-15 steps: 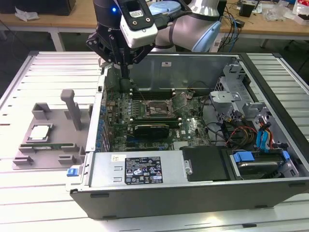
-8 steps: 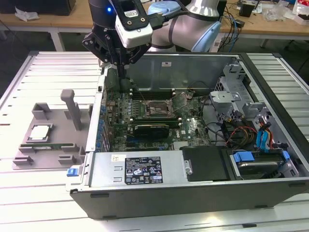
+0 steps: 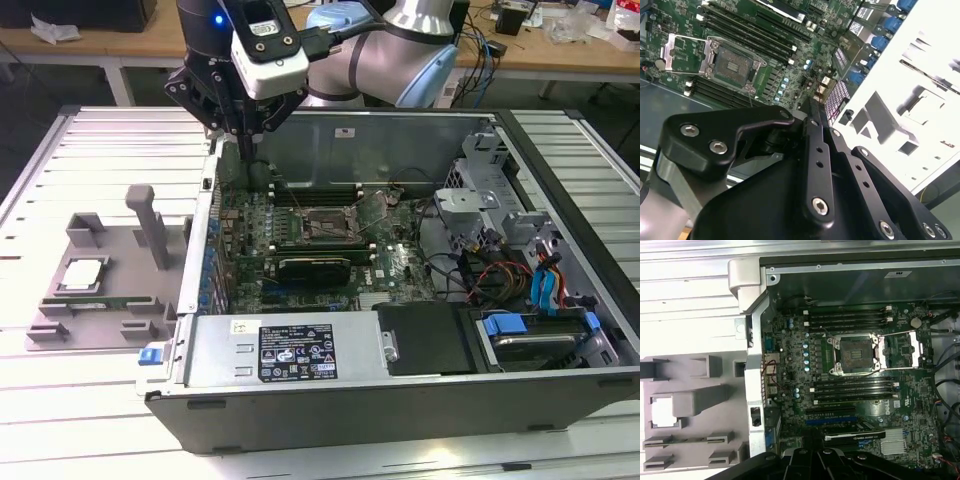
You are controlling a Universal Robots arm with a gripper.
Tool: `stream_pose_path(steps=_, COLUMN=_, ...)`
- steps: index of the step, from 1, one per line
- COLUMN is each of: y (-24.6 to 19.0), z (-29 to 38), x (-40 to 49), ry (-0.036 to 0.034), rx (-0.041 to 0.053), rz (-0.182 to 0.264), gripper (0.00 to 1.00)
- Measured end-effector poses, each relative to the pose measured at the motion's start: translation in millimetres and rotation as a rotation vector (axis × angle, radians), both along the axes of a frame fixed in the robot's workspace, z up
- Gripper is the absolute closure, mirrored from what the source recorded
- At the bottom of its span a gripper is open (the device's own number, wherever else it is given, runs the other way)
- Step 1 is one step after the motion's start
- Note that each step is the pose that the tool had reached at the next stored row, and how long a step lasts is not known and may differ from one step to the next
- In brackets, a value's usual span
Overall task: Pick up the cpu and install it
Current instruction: 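Reach for the cpu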
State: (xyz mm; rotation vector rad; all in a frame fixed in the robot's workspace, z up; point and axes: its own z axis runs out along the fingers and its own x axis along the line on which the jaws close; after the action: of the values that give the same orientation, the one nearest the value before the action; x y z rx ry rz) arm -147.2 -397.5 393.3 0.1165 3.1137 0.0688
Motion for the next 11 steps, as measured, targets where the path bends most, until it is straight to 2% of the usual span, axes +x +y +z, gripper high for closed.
stream_pose_path(steps=7, y=0.0, z=0.0, x=-7.8, ry=0.0, rx=0.0, rz=0.0, gripper=0.89)
stream_pose_path(steps=11, y=0.0, z=0.0, x=-20.8, ry=-0.0001, rx=0.0001, rz=0.0, gripper=0.89)
